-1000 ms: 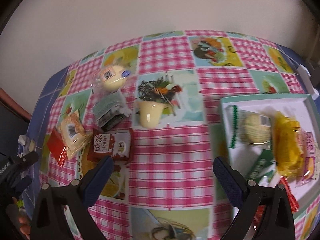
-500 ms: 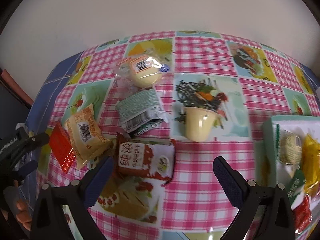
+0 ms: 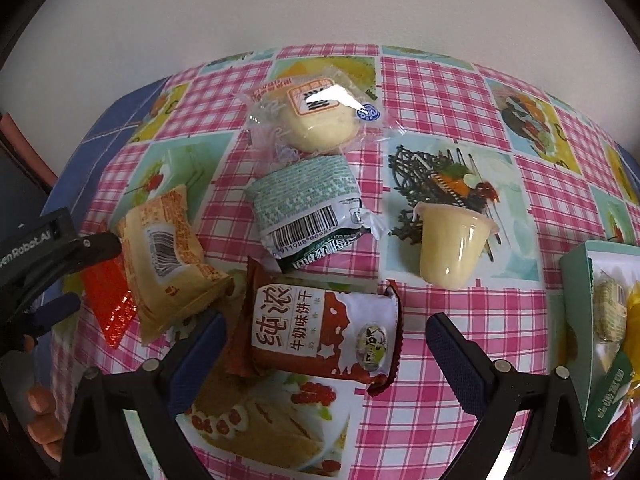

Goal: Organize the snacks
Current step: 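Grasp the red-white milk biscuit bag with the right gripper while the left grasps the red packet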

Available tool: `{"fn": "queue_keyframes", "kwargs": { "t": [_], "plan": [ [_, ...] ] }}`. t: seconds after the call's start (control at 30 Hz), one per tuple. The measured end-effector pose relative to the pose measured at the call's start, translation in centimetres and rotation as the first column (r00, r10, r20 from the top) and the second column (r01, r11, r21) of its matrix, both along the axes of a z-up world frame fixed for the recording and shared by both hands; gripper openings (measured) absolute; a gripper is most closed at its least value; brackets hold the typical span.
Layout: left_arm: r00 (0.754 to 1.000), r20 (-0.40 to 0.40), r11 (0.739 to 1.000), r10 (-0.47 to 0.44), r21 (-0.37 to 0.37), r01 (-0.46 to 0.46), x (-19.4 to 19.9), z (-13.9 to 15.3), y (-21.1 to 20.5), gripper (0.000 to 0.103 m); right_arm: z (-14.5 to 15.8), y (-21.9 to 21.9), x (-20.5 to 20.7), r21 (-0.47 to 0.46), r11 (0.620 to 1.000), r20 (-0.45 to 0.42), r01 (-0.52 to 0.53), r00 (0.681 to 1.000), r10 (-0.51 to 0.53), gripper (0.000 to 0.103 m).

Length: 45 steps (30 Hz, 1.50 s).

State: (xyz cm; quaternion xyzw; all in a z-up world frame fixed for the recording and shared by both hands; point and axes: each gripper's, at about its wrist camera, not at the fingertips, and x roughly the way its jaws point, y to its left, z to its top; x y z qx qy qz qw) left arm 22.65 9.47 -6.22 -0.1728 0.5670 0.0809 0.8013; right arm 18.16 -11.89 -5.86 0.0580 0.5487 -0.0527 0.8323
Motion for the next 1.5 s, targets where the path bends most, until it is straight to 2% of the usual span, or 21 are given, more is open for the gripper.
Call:
{"fn": "queue_keyframes", "kwargs": {
  "t": [0.1, 0.3, 0.33, 0.47, 0.57, 0.83, 1.17, 1.33, 1.5],
  "plan": [
    [1.000, -0.004, 0.999, -0.009, 0.045, 0.009, 0.3, -0.1, -0.4, 0.079, -0.3, 0.0, 0.1, -0.012, 1.000, -0.007, 0.006, 1.000, -0.006, 0.098],
    [1.000, -0.001, 0.998, -0.015, 0.069, 0.015, 0.3, -0.1, -0.5, 0.061, -0.1, -0.2, 0.2, -0.010, 1.000, -0.008, 0.010, 1.000, -0.010, 0.090],
    [1.000, -0.001, 0.998, -0.014, 0.065, 0.014, 0.4, -0.1, -0.4, 0.060, 0.0, -0.4, -0.2, -0.009, 1.000, -0.009, 0.010, 1.000, -0.010, 0.085],
    [1.000, 0.001, 0.998, -0.017, 0.066, 0.017, 0.2, 0.0, -0.4, 0.056, 0.2, -0.6, -0.2, -0.023, 1.000, -0.012, 0.018, 1.000, -0.018, 0.074],
    [1.000, -0.001, 0.997, -0.021, 0.075, 0.021, 0.0, 0.1, -0.5, 0.055, 0.3, -1.0, -0.3, -0.016, 1.000, -0.015, 0.027, 1.000, -0.027, 0.070],
    [1.000, -0.012, 0.995, -0.028, 0.091, 0.029, -0.2, 0.2, -1.1, 0.051, 0.6, -2.1, -0.5, -0.010, 0.998, -0.033, 0.054, 0.998, -0.054, 0.067],
    [1.000, -0.019, 0.998, -0.009, 0.064, 0.010, -1.0, 0.4, -1.0, 0.048, 1.2, -4.0, -1.5, -0.007, 0.996, -0.081, 0.090, 0.993, -0.091, 0.066],
    [1.000, -0.014, 0.998, -0.004, 0.065, 0.005, -1.5, 0.9, -1.0, 0.038, 1.8, -5.8, -2.2, -0.005, 0.993, -0.105, 0.114, 0.988, -0.114, 0.066],
    [1.000, -0.018, 0.999, -0.003, 0.034, 0.004, -1.8, 0.8, -1.1, 0.036, 2.6, -7.4, -2.8, 0.005, 0.991, -0.114, 0.133, 0.985, -0.132, 0.066]
  ]
}}
